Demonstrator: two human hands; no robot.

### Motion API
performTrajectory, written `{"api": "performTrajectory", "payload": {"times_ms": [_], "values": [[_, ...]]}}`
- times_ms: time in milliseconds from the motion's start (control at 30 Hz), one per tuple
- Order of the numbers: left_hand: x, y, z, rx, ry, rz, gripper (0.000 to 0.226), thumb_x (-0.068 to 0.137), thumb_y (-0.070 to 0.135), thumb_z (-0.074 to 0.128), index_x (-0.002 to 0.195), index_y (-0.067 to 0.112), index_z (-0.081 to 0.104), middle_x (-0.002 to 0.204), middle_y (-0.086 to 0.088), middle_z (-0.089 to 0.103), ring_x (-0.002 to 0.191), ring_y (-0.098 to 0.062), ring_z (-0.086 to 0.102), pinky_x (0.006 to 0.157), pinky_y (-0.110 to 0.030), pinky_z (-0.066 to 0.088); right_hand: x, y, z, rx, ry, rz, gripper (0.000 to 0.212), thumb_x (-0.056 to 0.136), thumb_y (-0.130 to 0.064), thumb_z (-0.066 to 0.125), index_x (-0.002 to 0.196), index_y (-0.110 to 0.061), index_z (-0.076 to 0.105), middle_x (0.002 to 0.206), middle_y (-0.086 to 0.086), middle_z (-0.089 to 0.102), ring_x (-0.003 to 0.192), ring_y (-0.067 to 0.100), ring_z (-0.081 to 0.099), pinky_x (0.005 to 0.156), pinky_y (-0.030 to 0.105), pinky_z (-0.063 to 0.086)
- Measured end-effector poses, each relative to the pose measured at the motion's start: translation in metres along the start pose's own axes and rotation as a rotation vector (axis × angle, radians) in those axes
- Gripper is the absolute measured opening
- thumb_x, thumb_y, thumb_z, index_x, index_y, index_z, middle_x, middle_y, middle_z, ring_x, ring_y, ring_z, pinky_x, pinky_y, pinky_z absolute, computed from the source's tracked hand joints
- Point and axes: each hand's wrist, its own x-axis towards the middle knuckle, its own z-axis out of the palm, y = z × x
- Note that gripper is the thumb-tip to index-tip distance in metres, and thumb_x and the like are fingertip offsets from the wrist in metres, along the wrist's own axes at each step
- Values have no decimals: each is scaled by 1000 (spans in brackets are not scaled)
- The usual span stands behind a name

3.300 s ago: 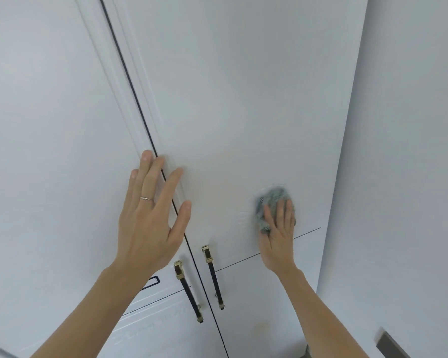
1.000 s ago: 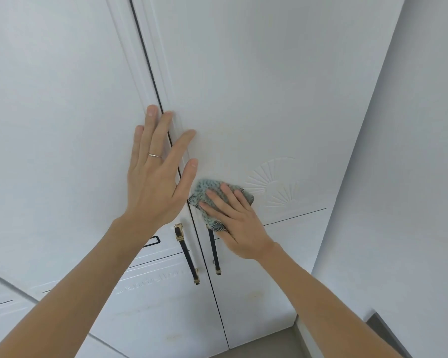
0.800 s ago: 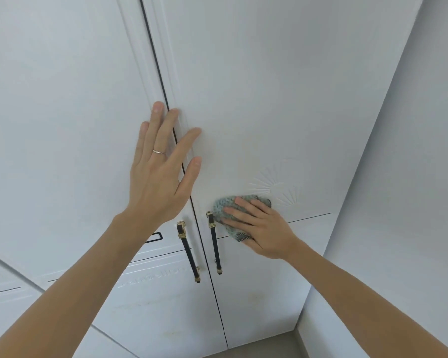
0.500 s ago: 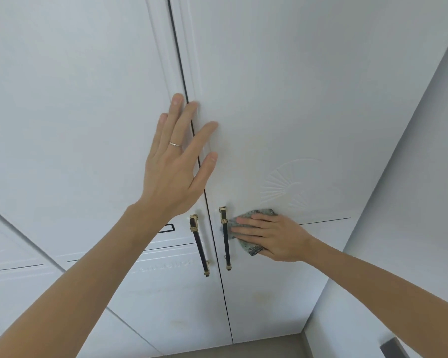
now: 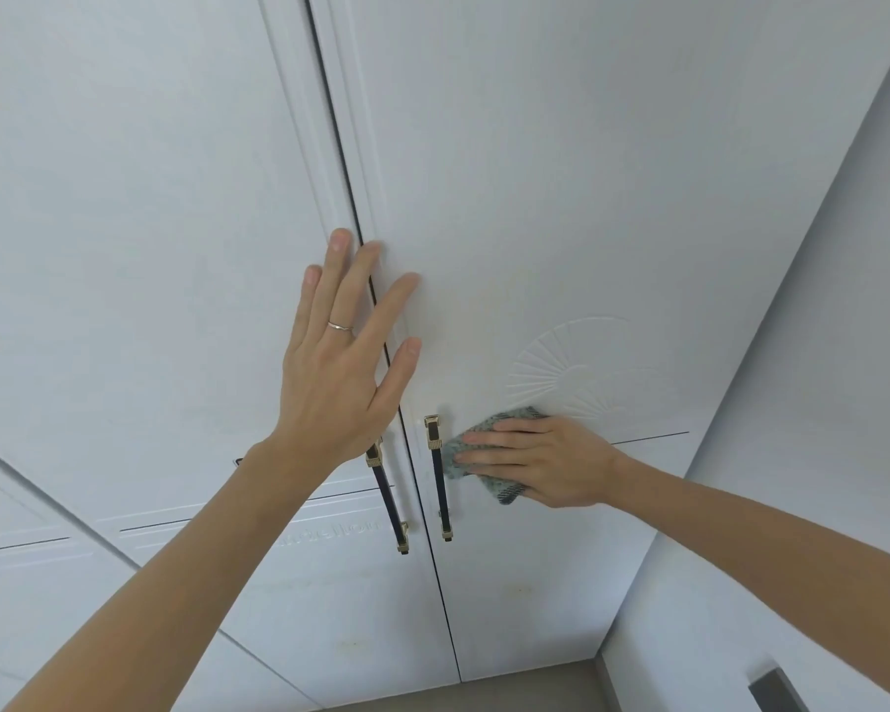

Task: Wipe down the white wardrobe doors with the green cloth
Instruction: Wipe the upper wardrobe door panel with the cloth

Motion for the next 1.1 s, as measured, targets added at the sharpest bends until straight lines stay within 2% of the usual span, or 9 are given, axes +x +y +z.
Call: {"api": "performTrajectory", "payload": {"times_ms": [100, 167, 300, 400, 600, 767, 967, 1100], "values": [[-2, 3, 2, -10, 9, -14, 46, 107, 26, 53, 150, 10, 55, 167, -18, 31, 161, -38, 12, 131, -51, 9, 37, -22, 3, 4, 28, 6, 51, 102, -29, 41, 152, -20, 48, 164, -7, 32, 153, 12, 27, 128, 34, 13], [-2, 1, 3, -7, 4, -8, 46, 107, 26, 53, 150, 10, 55, 168, -17, 30, 161, -36, 11, 131, -50, 8, 42, -25, 5, -21, 16, 2, 50, 101, -27, 44, 151, -21, 50, 163, -8, 35, 152, 12, 30, 129, 34, 10], [-3, -2, 3, -13, -2, 3, 46, 107, 26, 52, 150, 10, 55, 167, -16, 32, 161, -34, 11, 131, -51, 10, 0, -5, -2, -31, 9, 73, 56, 102, -29, 39, 158, -22, 38, 168, -6, 26, 156, 13, 18, 129, 35, 9], [-5, -2, 5, -23, -3, -4, 46, 107, 26, 51, 149, 9, 56, 167, -17, 32, 161, -36, 13, 131, -52, 11, -28, 13, -7, -63, -7, 91, 59, 100, -34, 42, 158, -25, 37, 168, -8, 22, 157, 14, 16, 129, 36, 8], [-9, -1, 7, -85, 28, -24, 46, 108, 25, 48, 149, 5, 55, 165, -18, 35, 161, -35, 15, 130, -53, 12, -7, 1, -17, -20, 33, 224, 62, 98, -38, 47, 158, -29, 36, 168, -9, 19, 157, 15, 12, 129, 37, 7], [-8, -3, 12, -145, 71, -38, 47, 106, 19, 48, 149, 1, 51, 163, -18, 38, 161, -32, 17, 130, -52, 13, 14, 28, -56, -21, 147, 352, 60, 99, -32, 44, 158, -28, 36, 167, -7, 24, 157, 19, 15, 129, 40, 10], [-9, 0, 17, -196, 146, -75, 48, 105, 19, 46, 149, 0, 48, 162, -15, 40, 161, -25, 19, 130, -50, 14, 82, 55, -103, 41, 267, 332, 54, 100, -28, 48, 153, -25, 46, 166, -5, 31, 157, 20, 17, 128, 43, 13], [-8, -2, 18, -195, 135, -64, 49, 105, 19, 44, 150, 0, 49, 162, -17, 40, 161, -27, 20, 130, -49, 14, 68, 55, -94, -11, 117, 181, 54, 103, -31, 37, 157, -24, 39, 168, -6, 25, 158, 20, 11, 129, 42, 7]]}}
